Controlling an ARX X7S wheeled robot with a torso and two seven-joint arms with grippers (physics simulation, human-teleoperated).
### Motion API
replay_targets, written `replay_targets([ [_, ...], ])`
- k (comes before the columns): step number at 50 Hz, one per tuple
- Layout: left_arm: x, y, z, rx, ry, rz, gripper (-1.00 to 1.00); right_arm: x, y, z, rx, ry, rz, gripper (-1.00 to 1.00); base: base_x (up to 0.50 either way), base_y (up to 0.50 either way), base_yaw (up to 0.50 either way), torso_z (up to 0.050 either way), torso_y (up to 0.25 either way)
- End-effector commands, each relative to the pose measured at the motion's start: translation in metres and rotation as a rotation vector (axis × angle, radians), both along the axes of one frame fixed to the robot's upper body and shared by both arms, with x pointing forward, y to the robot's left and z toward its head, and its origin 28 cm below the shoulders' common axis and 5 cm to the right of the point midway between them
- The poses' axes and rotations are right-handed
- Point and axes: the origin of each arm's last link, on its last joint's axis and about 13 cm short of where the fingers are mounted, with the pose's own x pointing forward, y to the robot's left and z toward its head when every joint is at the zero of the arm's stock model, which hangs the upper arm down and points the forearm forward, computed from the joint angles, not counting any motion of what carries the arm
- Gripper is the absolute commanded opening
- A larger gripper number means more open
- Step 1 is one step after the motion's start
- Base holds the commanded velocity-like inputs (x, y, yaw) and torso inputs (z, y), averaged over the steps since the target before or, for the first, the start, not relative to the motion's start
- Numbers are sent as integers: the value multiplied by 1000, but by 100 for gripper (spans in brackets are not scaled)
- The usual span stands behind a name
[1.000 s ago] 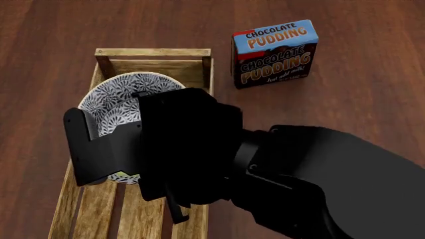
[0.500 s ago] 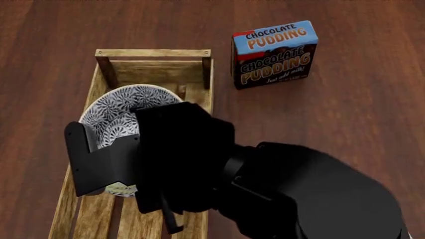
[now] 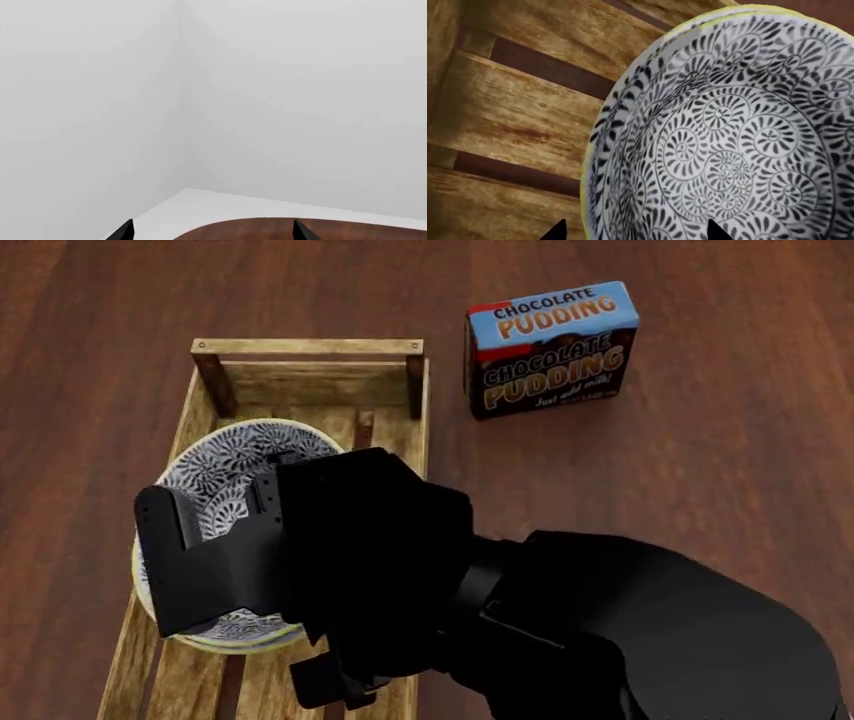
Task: Stack the left bowl on the right bowl and place them in the tray.
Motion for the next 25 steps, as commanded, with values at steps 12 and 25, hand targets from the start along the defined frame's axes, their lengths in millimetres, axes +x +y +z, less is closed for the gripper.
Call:
replay_targets([
  [12,0,0,5,-15,-13,4,100,-15,8,16,-8,-32,42,100,0,0,0,0,0],
  [25,0,0,6,-20,-16,1,100,-27,11,27,-2,-56,78,100,0,0,0,0,0],
])
